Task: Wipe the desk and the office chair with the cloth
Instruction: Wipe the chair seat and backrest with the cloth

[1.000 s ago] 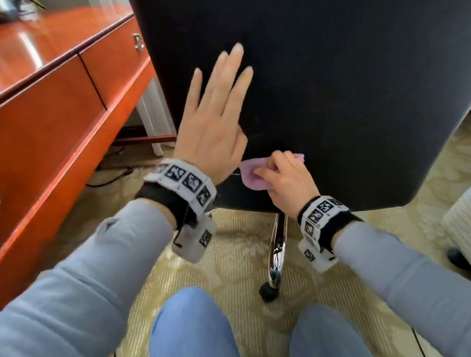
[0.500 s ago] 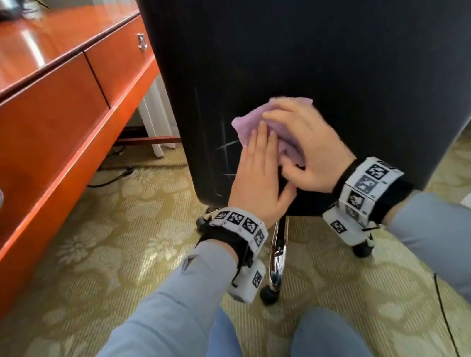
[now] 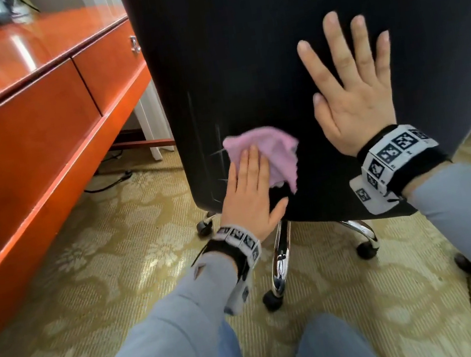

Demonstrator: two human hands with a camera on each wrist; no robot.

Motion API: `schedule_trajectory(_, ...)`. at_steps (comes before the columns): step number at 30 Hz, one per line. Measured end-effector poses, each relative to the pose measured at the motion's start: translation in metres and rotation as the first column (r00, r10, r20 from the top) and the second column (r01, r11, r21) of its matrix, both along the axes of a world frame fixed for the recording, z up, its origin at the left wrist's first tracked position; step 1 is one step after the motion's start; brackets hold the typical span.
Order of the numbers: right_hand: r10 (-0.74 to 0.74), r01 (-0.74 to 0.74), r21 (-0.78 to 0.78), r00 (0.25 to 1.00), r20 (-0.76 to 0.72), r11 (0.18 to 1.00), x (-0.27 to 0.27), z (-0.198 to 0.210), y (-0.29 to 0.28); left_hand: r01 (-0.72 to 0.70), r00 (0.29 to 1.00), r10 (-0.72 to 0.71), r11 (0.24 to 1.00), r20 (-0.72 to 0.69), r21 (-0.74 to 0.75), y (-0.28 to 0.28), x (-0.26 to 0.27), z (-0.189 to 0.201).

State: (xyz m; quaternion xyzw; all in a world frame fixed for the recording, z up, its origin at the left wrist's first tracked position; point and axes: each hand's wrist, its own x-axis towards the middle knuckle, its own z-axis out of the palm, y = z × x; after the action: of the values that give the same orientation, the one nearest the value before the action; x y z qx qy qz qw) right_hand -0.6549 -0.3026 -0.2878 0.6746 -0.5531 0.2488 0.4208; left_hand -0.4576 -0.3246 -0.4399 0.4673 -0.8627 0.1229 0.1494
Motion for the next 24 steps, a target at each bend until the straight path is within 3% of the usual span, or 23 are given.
schedule_trajectory(2, -0.002, 0.002, -0.010, 1.000, -0.010, 1.000, 0.002, -0.001, 0.000, -0.056, 0.994, 0.048, 0.995, 0.098, 0.080, 0.004, 0.020, -0.038)
schedule_trajectory(4, -0.005, 0.005, -0.017, 1.000, -0.007, 1.000, 0.005, -0.002, -0.002, -0.075, 0.995, 0.069, 0.994, 0.074, 0.079, 0.005, 0.022, -0.040)
schedule_trajectory(8, 0.012, -0.012, -0.058, 1.000, 0.002, 0.998, 0.007, -0.003, -0.003, -0.008, 0.981, -0.015, 0.993, -0.193, -0.121, -0.007, -0.015, 0.047)
schedule_trajectory(10, 0.006, -0.005, -0.094, 1.000, 0.006, 0.996, 0.007, -0.001, -0.005, 0.014, 0.969, -0.059, 0.982, -0.242, -0.186, -0.016, -0.024, 0.068)
schedule_trajectory(12, -0.018, 0.017, -0.077, 1.000, -0.003, 0.997, 0.003, 0.001, -0.007, 0.052, 0.990, -0.074, 0.984, -0.123, -0.172, -0.020, -0.015, 0.042)
schedule_trajectory(15, -0.048, 0.048, -0.069, 0.999, -0.007, 0.996, -0.002, -0.004, -0.005, 0.031, 0.994, -0.027, 0.999, 0.106, -0.036, -0.014, 0.020, -0.036)
schedule_trajectory(17, -0.062, 0.061, -0.082, 0.998, -0.011, 0.995, -0.001, -0.005, -0.005, -0.004, 0.987, 0.000, 1.000, 0.162, 0.025, -0.012, 0.038, -0.063)
schedule_trajectory(19, -0.066, 0.064, -0.081, 0.998, -0.013, 0.995, 0.000, -0.003, -0.005, -0.004, 0.987, 0.001, 1.000, 0.163, 0.017, -0.010, 0.044, -0.064)
schedule_trajectory(21, -0.068, 0.067, -0.078, 0.998, -0.011, 0.995, -0.001, -0.002, -0.006, -0.027, 0.996, 0.031, 0.999, 0.086, -0.045, -0.011, 0.041, -0.047)
schedule_trajectory(24, -0.066, 0.066, -0.066, 0.998, 0.003, 0.996, 0.000, -0.006, -0.006, -0.155, 0.973, 0.130, 0.981, -0.191, -0.121, -0.022, 0.024, 0.022)
